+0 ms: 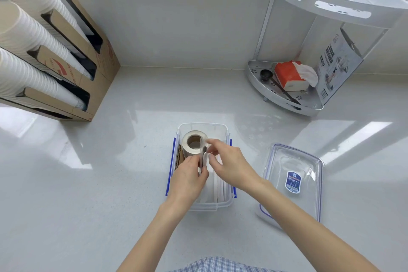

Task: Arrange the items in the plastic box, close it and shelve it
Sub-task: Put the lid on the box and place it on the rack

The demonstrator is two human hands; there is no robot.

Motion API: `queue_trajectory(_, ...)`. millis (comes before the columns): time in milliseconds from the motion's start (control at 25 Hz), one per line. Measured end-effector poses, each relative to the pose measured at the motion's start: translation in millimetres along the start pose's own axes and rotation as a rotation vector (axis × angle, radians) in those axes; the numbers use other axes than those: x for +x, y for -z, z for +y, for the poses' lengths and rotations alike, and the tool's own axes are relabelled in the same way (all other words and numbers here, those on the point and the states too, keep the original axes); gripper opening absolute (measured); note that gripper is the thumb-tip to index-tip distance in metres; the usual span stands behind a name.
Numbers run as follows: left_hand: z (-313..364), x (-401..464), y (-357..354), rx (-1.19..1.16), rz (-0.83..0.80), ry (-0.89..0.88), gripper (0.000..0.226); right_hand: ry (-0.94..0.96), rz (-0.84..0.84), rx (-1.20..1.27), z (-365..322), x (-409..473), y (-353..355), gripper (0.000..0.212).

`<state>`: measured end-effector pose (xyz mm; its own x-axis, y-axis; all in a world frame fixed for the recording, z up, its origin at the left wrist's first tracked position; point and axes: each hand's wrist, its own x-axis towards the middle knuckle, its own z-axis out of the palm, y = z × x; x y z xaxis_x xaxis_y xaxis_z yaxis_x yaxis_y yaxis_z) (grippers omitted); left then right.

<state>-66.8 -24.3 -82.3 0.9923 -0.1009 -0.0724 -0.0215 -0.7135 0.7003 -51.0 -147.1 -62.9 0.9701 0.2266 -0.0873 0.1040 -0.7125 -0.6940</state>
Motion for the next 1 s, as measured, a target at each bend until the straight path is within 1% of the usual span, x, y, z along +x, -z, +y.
queue_trajectory(40, 1.1, 2.5, -0.5, 0.013, -0.016, -0.007, 0.011, -0.042, -0.022, 0.122, -2.2, -1.0, 2.4, 0.046)
queue_trajectory(80, 2.7, 5.2, -1.2, 0.029, -0.037, -0.013, 0.014, -0.066, -0.039, 0.169, -2.7, -1.0, 3.4, 0.052)
queue_trajectory(120, 3.9, 7.8, -2.0, 0.047, -0.059, -0.018, 0.016, -0.068, -0.044, 0.147, -1.8, -0.4, 3.7, 0.056)
queue_trajectory(200, 6.3, 11.1, -2.5, 0.079, -0.091, -0.026, 0.021, -0.053, -0.035, 0.026, 1.1, 2.2, 3.4, 0.058)
queue_trajectory(360, 6.7, 10.3, -0.5, 0.138, -0.103, -0.020, 0.027, -0.039, -0.065, -0.174, 4.7, 8.1, -0.4, 0.045)
queue_trajectory(440, 6.0, 9.9, -0.2, 0.269, -0.092, -0.033, 0.025, -0.057, -0.074, -0.226, 5.2, 10.5, -2.8, 0.046)
queue_trajectory(520, 4.9, 12.1, -0.2, 0.425, -0.099, -0.035, 0.027, -0.077, -0.064, -0.274, 5.1, 12.8, -5.8, 0.052)
queue_trajectory(600, 2.5, 14.3, -2.1, 0.559, -0.150, -0.037, 0.031, -0.084, -0.067, -0.325, 5.9, 16.0, -8.8, 0.057)
queue_trajectory(680, -0.1, 15.0, -3.7, 0.624, -0.197, -0.023, 0.034, -0.080, -0.100, -0.387, 5.4, 18.9, -11.3, 0.060)
queue_trajectory(800, -2.5, 16.1, -6.0, 0.603, -0.216, -0.013, 0.038, -0.062, -0.129, -0.443, 5.7, 20.8, -11.3, 0.059)
queue_trajectory(880, -2.5, 17.4, -4.9, 0.571, -0.202, -0.019, 0.039, -0.069, -0.107, -0.403, 7.9, 20.2, -9.9, 0.055)
queue_trajectory(1000, 1.3, 19.4, 0.4, 0.501, -0.169, -0.031, 0.037, -0.063, -0.027, -0.288, 10.6, 16.3, -2.8, 0.045)
